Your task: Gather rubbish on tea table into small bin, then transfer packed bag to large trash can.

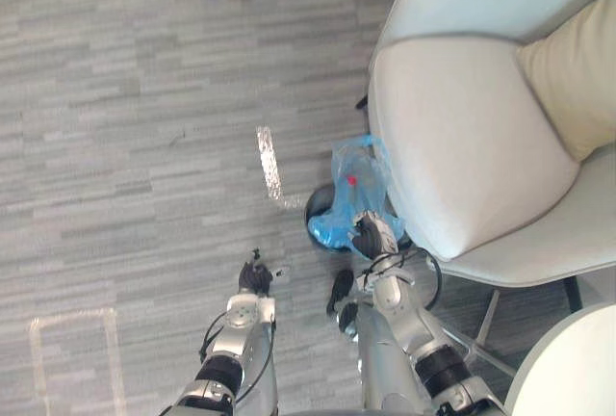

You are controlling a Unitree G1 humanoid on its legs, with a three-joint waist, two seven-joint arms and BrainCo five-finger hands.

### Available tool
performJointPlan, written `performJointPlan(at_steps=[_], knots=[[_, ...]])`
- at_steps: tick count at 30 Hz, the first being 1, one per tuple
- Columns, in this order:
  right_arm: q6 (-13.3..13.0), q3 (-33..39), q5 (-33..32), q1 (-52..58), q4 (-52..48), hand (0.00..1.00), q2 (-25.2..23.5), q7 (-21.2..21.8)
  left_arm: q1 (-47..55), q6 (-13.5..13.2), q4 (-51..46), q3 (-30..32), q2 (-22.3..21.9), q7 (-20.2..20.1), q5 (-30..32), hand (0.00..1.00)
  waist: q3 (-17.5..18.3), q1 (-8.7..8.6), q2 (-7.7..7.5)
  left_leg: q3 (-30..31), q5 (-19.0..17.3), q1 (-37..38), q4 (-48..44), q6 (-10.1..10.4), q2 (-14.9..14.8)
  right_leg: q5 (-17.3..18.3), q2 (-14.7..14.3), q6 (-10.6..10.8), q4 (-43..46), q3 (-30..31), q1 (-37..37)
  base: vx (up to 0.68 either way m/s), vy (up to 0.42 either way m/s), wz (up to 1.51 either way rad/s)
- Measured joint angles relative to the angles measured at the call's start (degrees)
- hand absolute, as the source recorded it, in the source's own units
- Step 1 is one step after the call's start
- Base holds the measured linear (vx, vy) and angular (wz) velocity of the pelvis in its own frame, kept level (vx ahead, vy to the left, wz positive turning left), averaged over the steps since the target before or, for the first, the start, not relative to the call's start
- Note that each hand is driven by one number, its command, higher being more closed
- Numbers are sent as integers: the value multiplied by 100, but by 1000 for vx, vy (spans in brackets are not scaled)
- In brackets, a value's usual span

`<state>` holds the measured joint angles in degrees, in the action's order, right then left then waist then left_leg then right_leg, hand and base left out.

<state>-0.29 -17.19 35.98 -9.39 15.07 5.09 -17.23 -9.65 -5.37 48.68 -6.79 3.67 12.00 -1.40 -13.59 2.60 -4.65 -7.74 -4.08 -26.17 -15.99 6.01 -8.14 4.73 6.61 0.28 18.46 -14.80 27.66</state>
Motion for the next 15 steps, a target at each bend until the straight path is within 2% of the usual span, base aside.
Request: performJointPlan(at_steps=[3, 6, 10, 15], knots=[[-141, -15, -2, 194, -325, 100, 125, 124, 94, 5, 34, -147, 112, -16, 38, 0, 101, -43, -18, -111, 84, 505, 394, 8, 35, -154, -78, 42, -430, 78, -461, 126, 21, -14], [-280, -35, -13, 461, -570, 100, 255, 248, 322, 8, -50, -189, 203, -101, 123, 0, 373, -110, -11, -227, 91, 931, 661, 12, 74, -319, -154, 109, -910, 198, -908, 102, 42, -22], [-496, -43, -71, 833, -1076, 100, 518, 385, 616, -8, -540, -224, 271, -101, 126, 0, 602, -190, 23, -378, 166, 1464, 1041, 5, 145, -571, -209, 177, -1462, 341, -1431, 55, 40, -21], [-700, -126, -238, 1059, -1609, 100, 1051, 593, 836, -37, -1435, -581, 444, -123, 127, 0, 773, -251, 27, -437, 208, 1787, 1280, -32, 196, -795, -207, 235, -1885, 476, -1780, -24, 29, -10]])
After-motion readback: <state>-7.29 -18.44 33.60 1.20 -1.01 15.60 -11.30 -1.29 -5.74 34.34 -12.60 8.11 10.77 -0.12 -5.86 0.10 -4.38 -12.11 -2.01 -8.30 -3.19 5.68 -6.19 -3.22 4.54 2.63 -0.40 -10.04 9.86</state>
